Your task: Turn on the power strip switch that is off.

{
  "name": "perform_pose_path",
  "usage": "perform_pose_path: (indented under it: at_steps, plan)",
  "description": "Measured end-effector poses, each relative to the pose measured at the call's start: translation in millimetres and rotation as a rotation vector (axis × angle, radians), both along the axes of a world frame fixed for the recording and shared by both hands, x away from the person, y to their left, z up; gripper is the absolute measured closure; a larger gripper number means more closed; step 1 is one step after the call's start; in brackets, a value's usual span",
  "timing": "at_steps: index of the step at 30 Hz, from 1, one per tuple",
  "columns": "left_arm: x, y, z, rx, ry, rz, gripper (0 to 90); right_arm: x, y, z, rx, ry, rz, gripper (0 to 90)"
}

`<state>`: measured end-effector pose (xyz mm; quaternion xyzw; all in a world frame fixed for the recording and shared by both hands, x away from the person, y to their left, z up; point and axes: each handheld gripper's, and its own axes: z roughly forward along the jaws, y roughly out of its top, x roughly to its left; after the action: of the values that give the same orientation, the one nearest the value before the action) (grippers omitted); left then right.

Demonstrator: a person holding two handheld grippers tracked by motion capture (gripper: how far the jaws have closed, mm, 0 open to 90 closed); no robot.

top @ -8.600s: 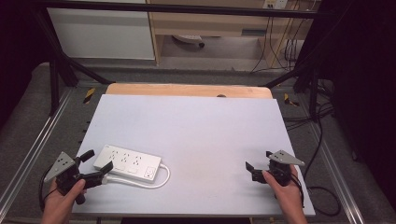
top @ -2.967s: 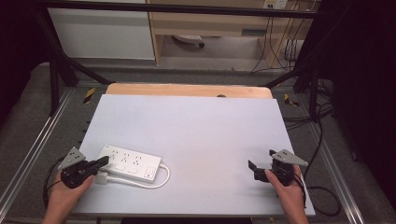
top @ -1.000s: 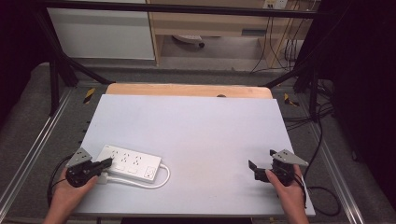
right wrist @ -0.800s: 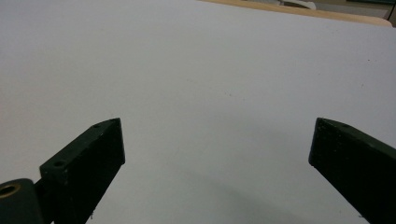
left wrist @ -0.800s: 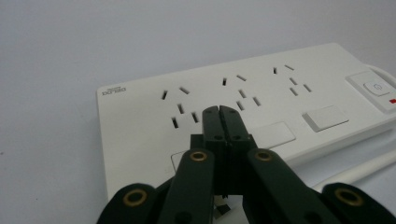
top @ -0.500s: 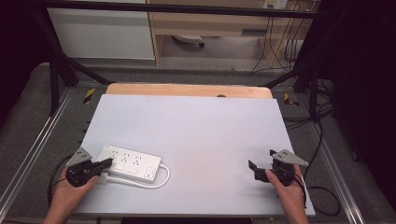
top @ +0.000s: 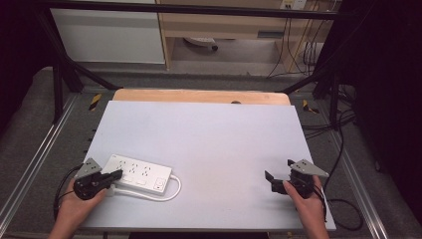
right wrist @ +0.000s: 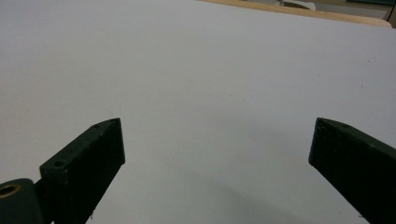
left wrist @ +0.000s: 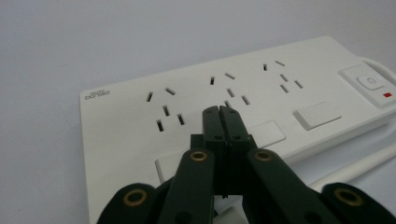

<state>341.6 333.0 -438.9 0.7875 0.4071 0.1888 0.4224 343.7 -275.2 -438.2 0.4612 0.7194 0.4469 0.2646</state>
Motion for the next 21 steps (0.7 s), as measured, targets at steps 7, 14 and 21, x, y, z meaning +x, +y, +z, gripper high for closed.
perform_pose_path:
  at_steps: [7, 14, 21]
  plan:
    - [-0.4, -0.4, 1.8, -0.019, -0.013, 0.000, 90.0, -0.2, -0.1, 0.1, 0.000, -0.002, 0.000, 4.0]
    - [0.1, -1.9, 3.0, -0.035, -0.017, -0.006, 90.0, -0.2, 0.0, 0.3, 0.000, -0.003, 0.001, 4.0]
    - [0.2, -2.9, 4.2, -0.051, -0.025, -0.006, 90.0, -0.1, 0.3, 0.1, -0.003, -0.002, 0.001, 3.9]
